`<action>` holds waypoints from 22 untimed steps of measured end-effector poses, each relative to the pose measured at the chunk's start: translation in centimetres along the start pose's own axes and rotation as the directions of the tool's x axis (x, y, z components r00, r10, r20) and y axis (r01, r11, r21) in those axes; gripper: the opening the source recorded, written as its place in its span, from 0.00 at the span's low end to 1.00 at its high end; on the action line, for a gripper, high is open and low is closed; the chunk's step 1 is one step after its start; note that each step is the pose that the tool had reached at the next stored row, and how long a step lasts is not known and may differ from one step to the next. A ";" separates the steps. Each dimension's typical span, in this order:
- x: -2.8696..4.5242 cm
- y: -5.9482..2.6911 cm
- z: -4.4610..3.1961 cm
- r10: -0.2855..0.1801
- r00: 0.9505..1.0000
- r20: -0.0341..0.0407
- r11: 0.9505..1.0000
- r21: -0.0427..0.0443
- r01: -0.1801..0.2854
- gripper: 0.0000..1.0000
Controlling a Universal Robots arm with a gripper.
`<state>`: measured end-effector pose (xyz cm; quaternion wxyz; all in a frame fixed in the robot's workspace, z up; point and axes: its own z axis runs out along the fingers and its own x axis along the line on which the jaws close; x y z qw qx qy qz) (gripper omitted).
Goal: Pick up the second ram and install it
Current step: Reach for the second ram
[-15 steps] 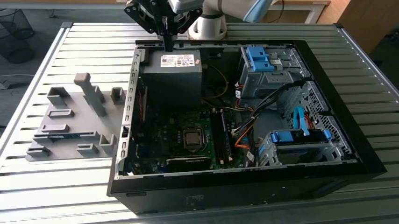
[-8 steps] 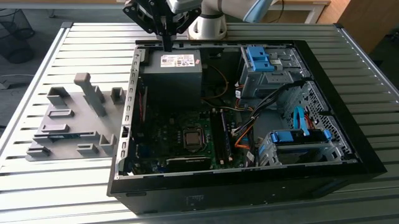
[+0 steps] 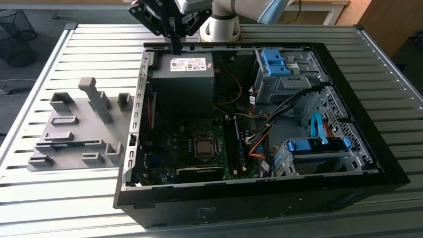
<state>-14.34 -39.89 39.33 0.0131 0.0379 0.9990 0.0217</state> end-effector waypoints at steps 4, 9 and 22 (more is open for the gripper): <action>0.08 -0.01 0.00 0.000 1.000 0.000 1.000 0.000 0.000 0.11; 0.19 -0.02 0.00 0.000 1.000 0.000 1.000 0.000 0.000 0.11; 0.46 -0.04 -0.01 0.000 1.000 0.000 1.000 0.000 0.000 0.11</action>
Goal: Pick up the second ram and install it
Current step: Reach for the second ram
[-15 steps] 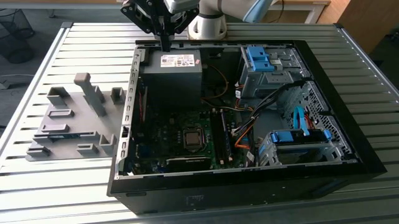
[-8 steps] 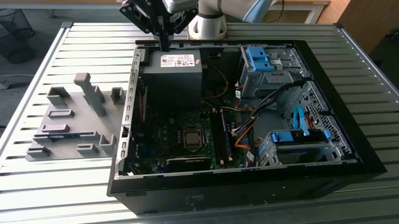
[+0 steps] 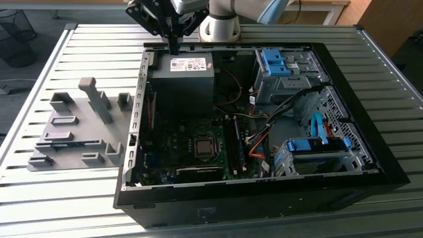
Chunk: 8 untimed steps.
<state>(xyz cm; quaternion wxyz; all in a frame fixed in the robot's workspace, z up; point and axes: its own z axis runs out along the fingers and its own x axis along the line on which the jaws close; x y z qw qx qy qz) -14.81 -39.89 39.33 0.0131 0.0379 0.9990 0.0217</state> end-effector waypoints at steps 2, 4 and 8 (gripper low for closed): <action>0.04 0.00 0.00 0.000 1.000 0.000 1.000 0.000 0.000 0.11; 0.08 -0.01 0.00 0.000 1.000 0.000 1.000 0.000 0.000 0.11; 0.16 -0.01 0.00 0.000 1.000 0.000 1.000 0.000 0.000 0.11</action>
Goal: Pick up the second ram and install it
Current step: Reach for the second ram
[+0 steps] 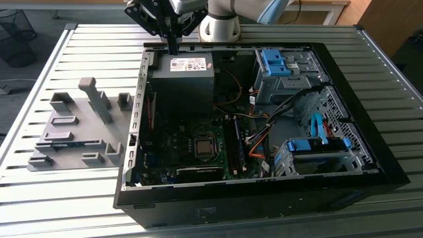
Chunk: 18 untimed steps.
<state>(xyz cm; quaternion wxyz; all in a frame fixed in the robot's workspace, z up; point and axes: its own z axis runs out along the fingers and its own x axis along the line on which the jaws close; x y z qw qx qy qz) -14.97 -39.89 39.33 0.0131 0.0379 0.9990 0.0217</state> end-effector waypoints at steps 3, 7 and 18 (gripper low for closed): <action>0.40 -0.03 -0.01 0.000 1.000 0.000 1.000 0.000 0.000 0.11; 0.47 -0.04 -0.01 0.000 1.000 0.000 1.000 0.000 0.000 0.11; 0.79 -0.06 -0.02 0.000 1.000 0.000 1.000 0.000 0.000 0.11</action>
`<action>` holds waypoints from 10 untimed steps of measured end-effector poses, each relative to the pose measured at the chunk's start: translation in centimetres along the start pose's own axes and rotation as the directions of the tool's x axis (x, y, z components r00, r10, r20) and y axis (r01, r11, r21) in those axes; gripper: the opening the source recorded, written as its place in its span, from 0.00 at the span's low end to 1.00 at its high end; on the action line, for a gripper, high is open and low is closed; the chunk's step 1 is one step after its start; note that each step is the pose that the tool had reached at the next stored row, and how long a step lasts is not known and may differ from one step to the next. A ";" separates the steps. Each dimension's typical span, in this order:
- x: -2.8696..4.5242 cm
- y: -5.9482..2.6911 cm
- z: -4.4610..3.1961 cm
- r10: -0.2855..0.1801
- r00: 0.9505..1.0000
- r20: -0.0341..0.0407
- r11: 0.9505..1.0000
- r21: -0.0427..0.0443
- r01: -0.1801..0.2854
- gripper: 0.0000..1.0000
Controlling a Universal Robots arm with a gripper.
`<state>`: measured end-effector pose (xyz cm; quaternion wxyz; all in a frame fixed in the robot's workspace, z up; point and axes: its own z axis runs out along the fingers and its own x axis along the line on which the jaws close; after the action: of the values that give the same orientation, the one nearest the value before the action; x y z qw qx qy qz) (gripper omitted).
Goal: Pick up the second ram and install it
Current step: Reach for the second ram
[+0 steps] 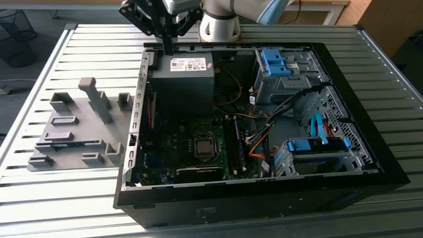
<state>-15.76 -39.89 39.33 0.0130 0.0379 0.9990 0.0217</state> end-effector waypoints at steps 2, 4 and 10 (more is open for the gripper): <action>0.05 0.00 0.00 0.000 1.000 0.000 1.000 0.000 0.000 0.11; 0.11 -0.01 0.00 0.000 1.000 0.000 1.000 0.000 0.000 0.11; 0.58 -0.05 -0.02 0.000 1.000 0.000 1.000 0.000 0.000 0.11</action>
<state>-16.35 -39.90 39.33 0.0131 0.0379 0.9990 0.0217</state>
